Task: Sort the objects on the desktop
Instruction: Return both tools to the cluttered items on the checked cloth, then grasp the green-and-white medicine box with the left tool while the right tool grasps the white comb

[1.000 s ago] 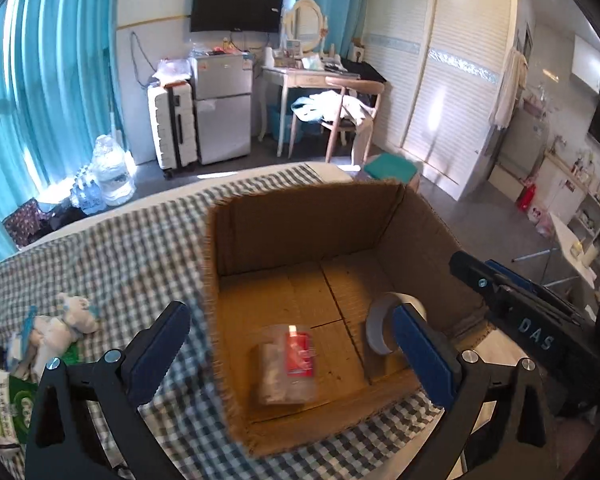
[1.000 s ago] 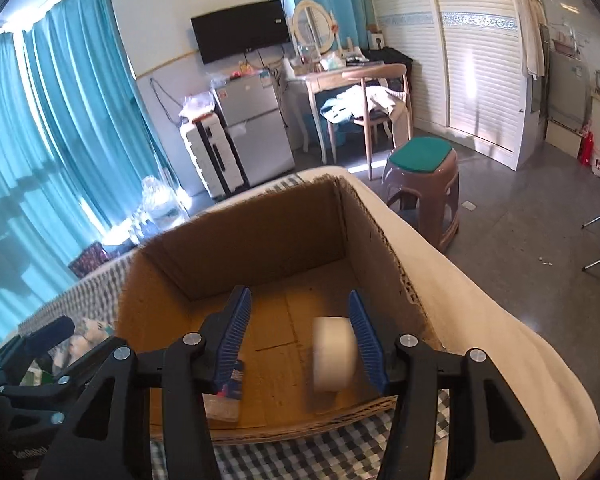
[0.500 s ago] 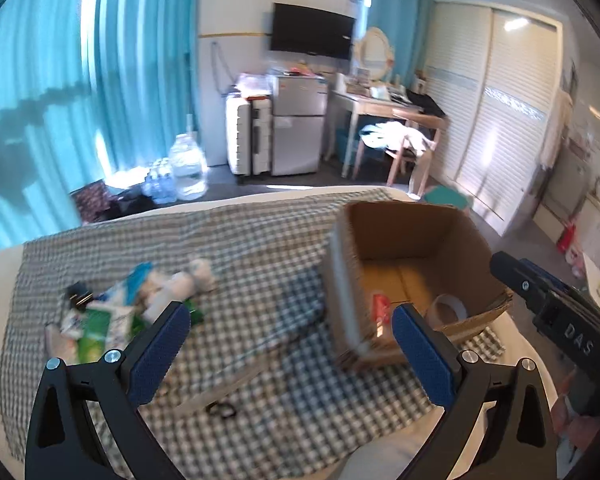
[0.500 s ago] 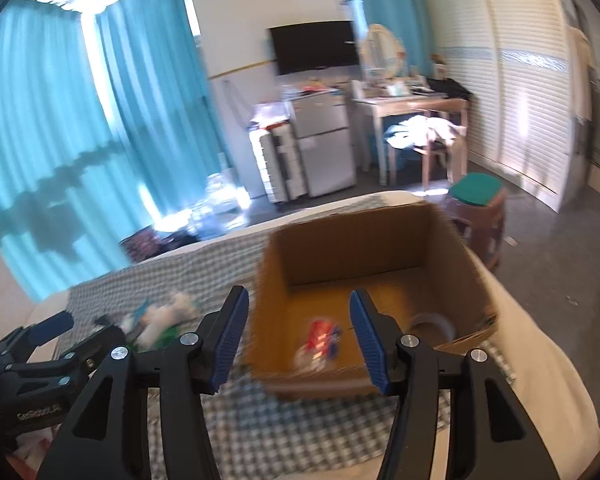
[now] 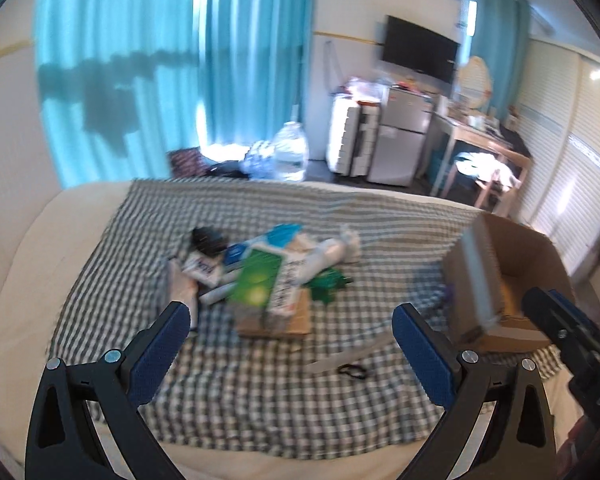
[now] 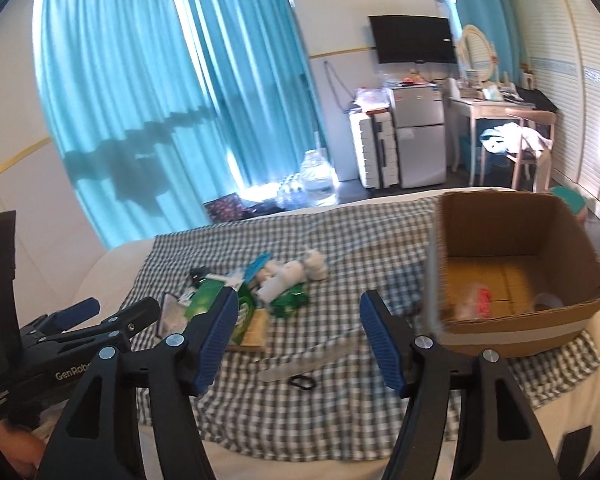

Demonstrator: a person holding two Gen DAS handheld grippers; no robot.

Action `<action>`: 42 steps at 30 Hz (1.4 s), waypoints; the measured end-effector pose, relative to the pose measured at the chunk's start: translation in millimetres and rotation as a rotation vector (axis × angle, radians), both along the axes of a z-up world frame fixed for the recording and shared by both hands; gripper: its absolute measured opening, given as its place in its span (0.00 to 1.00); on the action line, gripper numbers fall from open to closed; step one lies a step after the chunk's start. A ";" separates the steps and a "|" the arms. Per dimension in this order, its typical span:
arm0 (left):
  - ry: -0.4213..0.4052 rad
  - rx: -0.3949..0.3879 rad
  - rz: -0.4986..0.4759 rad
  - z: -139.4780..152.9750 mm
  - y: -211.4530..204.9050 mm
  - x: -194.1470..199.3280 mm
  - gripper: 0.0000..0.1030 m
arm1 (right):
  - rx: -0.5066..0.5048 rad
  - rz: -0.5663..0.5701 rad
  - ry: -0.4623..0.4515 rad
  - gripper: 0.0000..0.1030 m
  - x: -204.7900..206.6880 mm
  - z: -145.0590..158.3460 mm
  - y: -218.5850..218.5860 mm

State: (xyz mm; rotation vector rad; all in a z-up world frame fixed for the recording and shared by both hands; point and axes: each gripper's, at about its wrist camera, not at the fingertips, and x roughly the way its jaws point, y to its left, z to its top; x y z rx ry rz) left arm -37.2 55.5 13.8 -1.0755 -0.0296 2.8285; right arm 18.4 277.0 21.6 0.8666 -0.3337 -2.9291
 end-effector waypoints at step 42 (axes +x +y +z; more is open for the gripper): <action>-0.130 0.030 -0.062 -158.3 -7.7 -115.0 1.00 | -0.137 -0.035 -0.448 0.62 -118.1 -203.7 -4.2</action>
